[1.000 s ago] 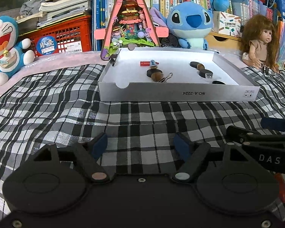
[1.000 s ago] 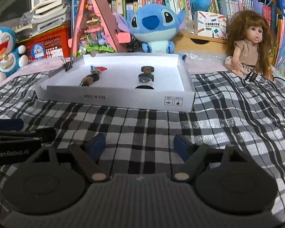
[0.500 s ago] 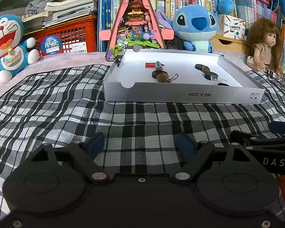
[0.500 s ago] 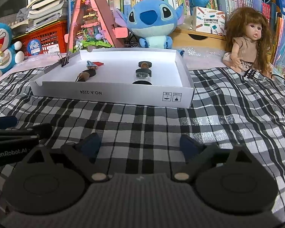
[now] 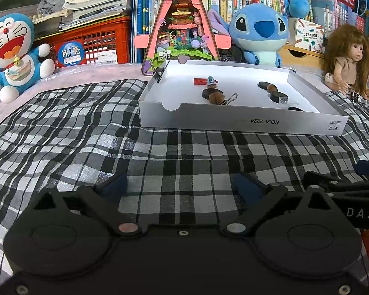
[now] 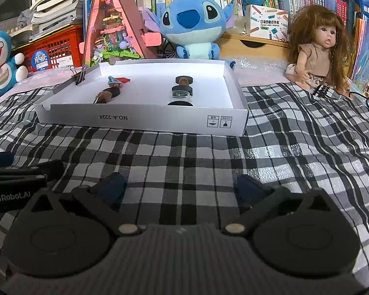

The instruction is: Organize rigid objects

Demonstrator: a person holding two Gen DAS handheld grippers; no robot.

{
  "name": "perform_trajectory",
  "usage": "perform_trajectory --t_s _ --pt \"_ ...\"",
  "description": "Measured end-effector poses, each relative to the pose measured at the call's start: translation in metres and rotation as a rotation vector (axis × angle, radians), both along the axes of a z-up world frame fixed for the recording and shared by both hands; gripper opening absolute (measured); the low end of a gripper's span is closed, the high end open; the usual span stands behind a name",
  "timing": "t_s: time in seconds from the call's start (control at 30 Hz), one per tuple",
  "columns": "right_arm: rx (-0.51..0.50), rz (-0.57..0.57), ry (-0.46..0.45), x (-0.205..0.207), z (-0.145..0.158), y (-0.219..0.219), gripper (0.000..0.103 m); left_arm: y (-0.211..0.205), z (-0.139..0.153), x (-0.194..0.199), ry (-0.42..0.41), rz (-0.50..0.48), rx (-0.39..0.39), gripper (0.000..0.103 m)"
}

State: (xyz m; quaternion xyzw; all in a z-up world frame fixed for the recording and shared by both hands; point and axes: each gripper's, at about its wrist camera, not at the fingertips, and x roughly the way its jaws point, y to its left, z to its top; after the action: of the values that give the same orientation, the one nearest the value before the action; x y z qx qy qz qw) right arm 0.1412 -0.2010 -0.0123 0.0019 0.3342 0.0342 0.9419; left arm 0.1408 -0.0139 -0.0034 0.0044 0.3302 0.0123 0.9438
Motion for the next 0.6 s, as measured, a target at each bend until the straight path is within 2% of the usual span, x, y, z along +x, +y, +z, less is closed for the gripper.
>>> perform_trajectory --t_s 0.3,0.6 --pt "0.002 0.000 0.000 -0.0001 -0.0001 -0.0006 0.103 0.0006 -0.0007 0.0020 0.010 0.012 -0.002 0.102" --pt "0.002 0.000 0.001 -0.0001 -0.0002 -0.0006 0.103 0.0006 -0.0010 0.0022 0.011 0.013 -0.002 0.103"
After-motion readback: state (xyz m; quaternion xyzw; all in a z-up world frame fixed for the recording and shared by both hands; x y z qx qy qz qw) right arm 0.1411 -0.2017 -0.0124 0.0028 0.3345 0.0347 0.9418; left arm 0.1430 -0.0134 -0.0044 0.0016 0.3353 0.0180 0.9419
